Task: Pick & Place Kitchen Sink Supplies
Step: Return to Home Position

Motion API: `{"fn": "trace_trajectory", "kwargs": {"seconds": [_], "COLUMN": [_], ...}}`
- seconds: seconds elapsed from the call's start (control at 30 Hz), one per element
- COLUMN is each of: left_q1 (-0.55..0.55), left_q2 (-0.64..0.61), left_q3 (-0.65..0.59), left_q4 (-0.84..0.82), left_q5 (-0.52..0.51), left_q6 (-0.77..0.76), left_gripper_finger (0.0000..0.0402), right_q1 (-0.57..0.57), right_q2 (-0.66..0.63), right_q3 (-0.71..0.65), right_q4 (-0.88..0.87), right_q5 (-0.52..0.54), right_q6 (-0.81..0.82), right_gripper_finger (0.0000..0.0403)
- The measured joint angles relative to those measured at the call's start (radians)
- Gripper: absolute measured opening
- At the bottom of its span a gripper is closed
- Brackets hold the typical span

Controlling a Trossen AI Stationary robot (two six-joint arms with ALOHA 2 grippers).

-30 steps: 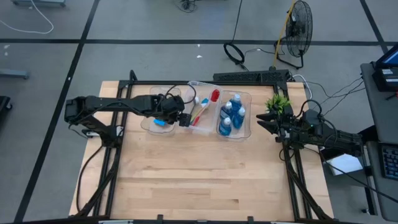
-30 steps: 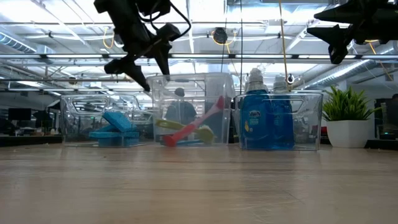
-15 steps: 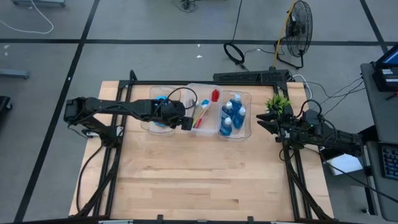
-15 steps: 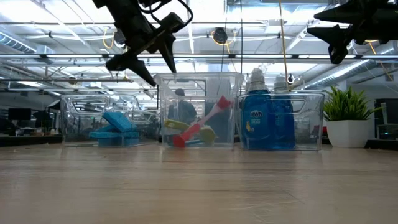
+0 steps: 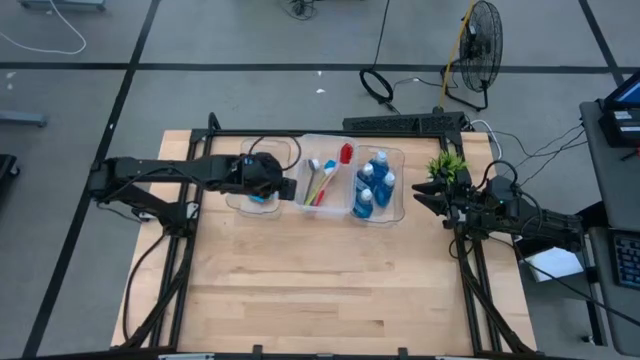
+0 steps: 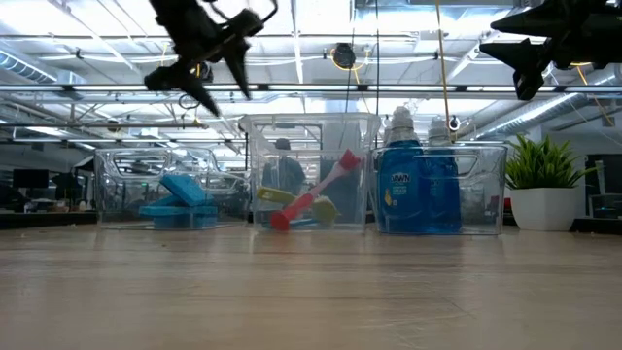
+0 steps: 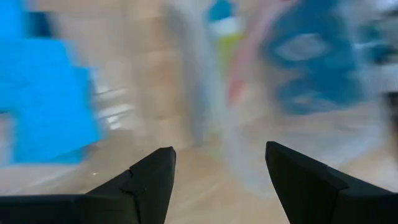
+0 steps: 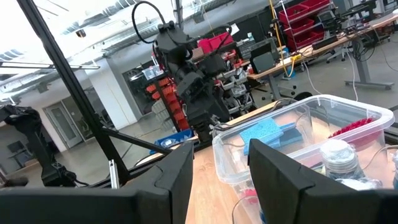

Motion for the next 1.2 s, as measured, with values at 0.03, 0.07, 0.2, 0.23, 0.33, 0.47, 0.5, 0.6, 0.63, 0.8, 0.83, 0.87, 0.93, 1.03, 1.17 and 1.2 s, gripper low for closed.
{"fn": "trace_trajectory", "kwargs": {"seconds": [0.03, 0.07, 0.2, 0.23, 0.33, 0.47, 0.5, 0.6, 0.63, 0.8, 0.83, 0.87, 0.93, 1.03, 1.17, 1.2], "left_q1": [0.004, 0.008, 0.034, 0.043, 0.078, 0.125, 0.137, 0.175, 0.190, 0.257, 0.269, 0.277, 0.290, 0.301, 0.307, 0.307], "left_q2": [-0.009, -0.014, -0.029, -0.031, -0.030, -0.034, -0.039, -0.050, -0.057, -0.103, -0.116, -0.130, -0.160, -0.194, -0.223, -0.223], "left_q3": [-0.001, -0.001, -0.002, -0.002, -0.001, -0.019, -0.030, -0.065, -0.083, -0.189, -0.214, -0.237, -0.276, -0.319, -0.372, -0.384], "left_q4": [-0.046, -0.093, -0.282, -0.332, -0.467, -0.544, -0.543, -0.536, -0.536, -0.474, -0.459, -0.446, -0.422, -0.374, -0.289, -0.264], "left_q5": [-0.015, -0.035, -0.081, -0.087, -0.095, -0.103, -0.102, -0.088, -0.078, -0.019, -0.003, 0.011, 0.027, 0.053, 0.104, 0.117], "left_q6": [-0.012, -0.024, -0.094, -0.112, -0.150, -0.149, -0.139, -0.122, -0.115, -0.085, -0.082, -0.082, -0.082, -0.081, -0.063, -0.062], "left_gripper_finger": [0.0253, 0.0253, 0.0253, 0.0253, 0.0253, 0.0253, 0.0253, 0.0253, 0.0253, 0.0253, 0.0253, 0.0253, 0.0253, 0.0253, 0.0253, 0.0253], "right_q1": [0.000, 0.000, 0.000, 0.000, 0.000, 0.000, 0.000, 0.000, 0.000, 0.000, 0.000, 0.000, 0.000, 0.000, 0.000, 0.000], "right_q2": [0.000, 0.000, 0.000, 0.000, 0.000, 0.000, 0.000, 0.000, 0.000, 0.000, 0.000, 0.000, 0.000, 0.000, 0.000, 0.000], "right_q3": [0.000, 0.000, 0.000, 0.000, 0.000, 0.000, 0.000, 0.000, 0.000, 0.000, 0.000, 0.000, 0.000, 0.000, 0.000, 0.000], "right_q4": [0.000, 0.000, -0.003, -0.004, -0.006, -0.007, -0.007, -0.007, -0.007, -0.007, -0.007, -0.007, -0.007, -0.008, -0.008, -0.007], "right_q5": [0.000, 0.000, 0.000, 0.000, 0.001, 0.002, 0.002, 0.001, 0.001, 0.002, 0.002, 0.002, 0.002, 0.002, 0.002, 0.002], "right_q6": [0.000, 0.001, 0.000, -0.001, -0.001, -0.005, -0.005, -0.005, -0.005, -0.005, -0.005, -0.005, -0.005, -0.007, -0.013, -0.015], "right_gripper_finger": [0.0141, 0.0141, 0.0141, 0.0141, 0.0141, 0.0141, 0.0141, 0.0141, 0.0141, 0.0141, 0.0141, 0.0141, 0.0141, 0.0141, 0.0141, 0.0141]}}
